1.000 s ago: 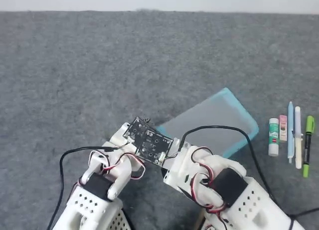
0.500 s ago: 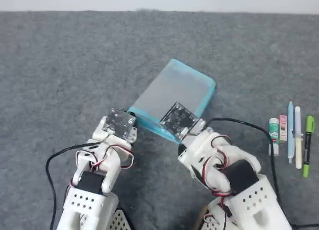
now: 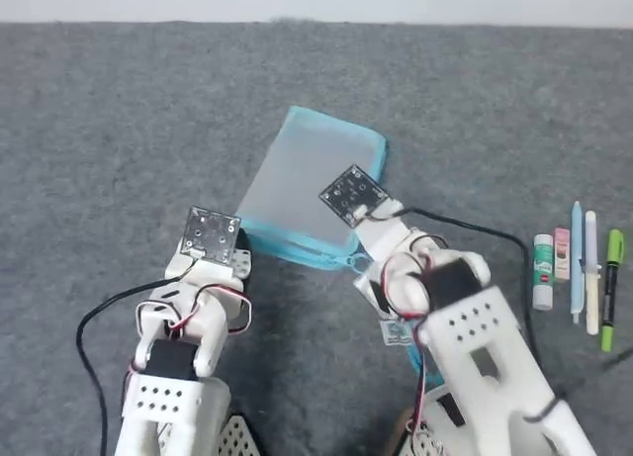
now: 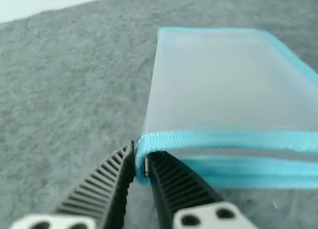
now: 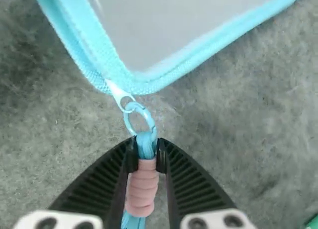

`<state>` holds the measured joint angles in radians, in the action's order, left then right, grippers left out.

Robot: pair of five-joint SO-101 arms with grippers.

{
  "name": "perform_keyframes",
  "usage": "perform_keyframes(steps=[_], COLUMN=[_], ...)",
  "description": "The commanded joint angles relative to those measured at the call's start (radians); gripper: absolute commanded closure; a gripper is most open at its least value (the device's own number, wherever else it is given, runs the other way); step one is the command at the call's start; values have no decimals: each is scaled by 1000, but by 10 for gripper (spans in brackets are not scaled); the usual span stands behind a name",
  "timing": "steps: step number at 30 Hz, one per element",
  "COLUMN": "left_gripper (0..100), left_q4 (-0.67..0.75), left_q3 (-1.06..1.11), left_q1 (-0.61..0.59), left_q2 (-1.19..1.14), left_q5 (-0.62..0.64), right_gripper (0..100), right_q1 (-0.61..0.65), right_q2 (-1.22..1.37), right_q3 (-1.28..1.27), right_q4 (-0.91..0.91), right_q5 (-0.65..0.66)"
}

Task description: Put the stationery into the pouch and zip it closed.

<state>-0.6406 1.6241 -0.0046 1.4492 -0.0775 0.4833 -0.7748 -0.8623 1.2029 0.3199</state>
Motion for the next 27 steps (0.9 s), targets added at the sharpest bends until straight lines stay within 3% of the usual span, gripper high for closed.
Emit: perform_keyframes(steps=[1, 7, 11, 17, 22, 27], left_gripper=[991, 991, 991, 991, 991, 991], left_q4=[-25, -28, -146, -284, -302, -318], left_q3=[-51, -58, -151, -303, -306, -306], left_q1=[-69, -69, -69, -69, -68, 11], left_q2=[17, 15, 12, 11, 9, 9], left_q5=[46, 57, 57, 55, 17, 14], right_gripper=[976, 723, 605, 604, 605, 652], right_q1=[-13, 179, 265, 271, 326, 361], right_q2=[-4, -236, -306, -213, -139, -50], right_q3=[60, -32, -140, -183, -190, -201], right_q4=[-7, -1, -74, -254, -381, -584], right_q5=[-15, -2, 81, 150, 157, 192])
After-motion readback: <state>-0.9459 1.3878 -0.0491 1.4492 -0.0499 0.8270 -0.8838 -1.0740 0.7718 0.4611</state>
